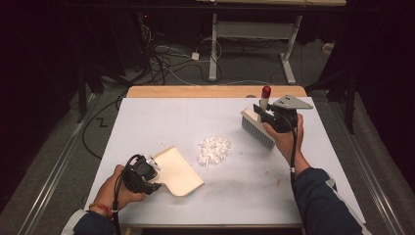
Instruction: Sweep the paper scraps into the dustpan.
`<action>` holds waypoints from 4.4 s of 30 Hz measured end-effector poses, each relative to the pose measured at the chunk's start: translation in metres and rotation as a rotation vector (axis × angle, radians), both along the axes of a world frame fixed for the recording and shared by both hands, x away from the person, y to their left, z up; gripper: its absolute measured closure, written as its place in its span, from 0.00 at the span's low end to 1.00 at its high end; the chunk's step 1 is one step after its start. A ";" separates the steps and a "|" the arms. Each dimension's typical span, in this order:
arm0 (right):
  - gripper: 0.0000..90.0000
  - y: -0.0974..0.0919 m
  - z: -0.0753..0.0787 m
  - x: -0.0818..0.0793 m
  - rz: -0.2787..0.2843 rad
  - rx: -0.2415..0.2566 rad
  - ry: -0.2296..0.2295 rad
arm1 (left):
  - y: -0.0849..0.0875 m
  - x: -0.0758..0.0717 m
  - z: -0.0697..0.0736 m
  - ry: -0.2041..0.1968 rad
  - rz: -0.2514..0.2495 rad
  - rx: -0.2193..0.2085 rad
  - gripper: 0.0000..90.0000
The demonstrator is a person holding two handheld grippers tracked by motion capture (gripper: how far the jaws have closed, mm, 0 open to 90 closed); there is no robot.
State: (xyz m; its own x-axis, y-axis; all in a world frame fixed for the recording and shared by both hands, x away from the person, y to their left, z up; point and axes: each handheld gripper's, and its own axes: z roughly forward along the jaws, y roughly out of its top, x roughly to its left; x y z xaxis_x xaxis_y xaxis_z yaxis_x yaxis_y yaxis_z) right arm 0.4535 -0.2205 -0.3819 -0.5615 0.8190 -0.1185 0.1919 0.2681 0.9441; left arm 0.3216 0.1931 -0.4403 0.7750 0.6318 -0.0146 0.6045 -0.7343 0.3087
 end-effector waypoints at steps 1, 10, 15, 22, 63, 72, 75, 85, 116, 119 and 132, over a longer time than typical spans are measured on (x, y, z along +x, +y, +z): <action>0.78 0.002 -0.001 0.001 -0.011 0.017 0.007 | 0.000 0.000 -0.001 0.000 0.000 0.002 0.71; 0.78 0.026 -0.010 -0.003 0.024 -0.003 0.001 | -0.004 0.002 -0.004 -0.002 0.000 0.010 0.71; 0.78 0.050 -0.014 -0.020 0.104 -0.053 -0.010 | -0.004 0.002 -0.005 0.000 0.004 0.006 0.71; 0.78 0.078 -0.012 -0.047 0.220 -0.100 -0.016 | -0.005 0.002 -0.005 0.001 0.004 0.009 0.71; 0.78 0.145 -0.025 -0.062 0.325 -0.121 -0.066 | -0.020 0.014 -0.009 0.018 -0.011 0.026 0.70; 0.78 0.167 -0.022 -0.078 0.378 -0.090 -0.061 | -0.039 0.017 -0.011 0.014 -0.021 0.006 0.70; 0.78 0.173 -0.021 -0.083 0.379 -0.105 -0.065 | -0.039 0.017 -0.012 0.008 -0.017 0.000 0.70; 0.78 0.167 -0.001 -0.086 0.386 -0.051 -0.075 | -0.038 0.017 -0.012 0.007 -0.014 -0.011 0.70; 0.78 0.131 -0.013 -0.091 0.328 -0.104 -0.008 | -0.039 0.014 -0.012 0.003 -0.008 0.005 0.70; 0.78 0.141 -0.012 -0.099 0.362 -0.077 0.002 | -0.039 0.014 -0.012 0.002 -0.007 0.005 0.70; 0.78 0.137 0.012 -0.104 0.390 -0.031 -0.040 | -0.038 0.014 -0.012 0.002 -0.010 0.002 0.70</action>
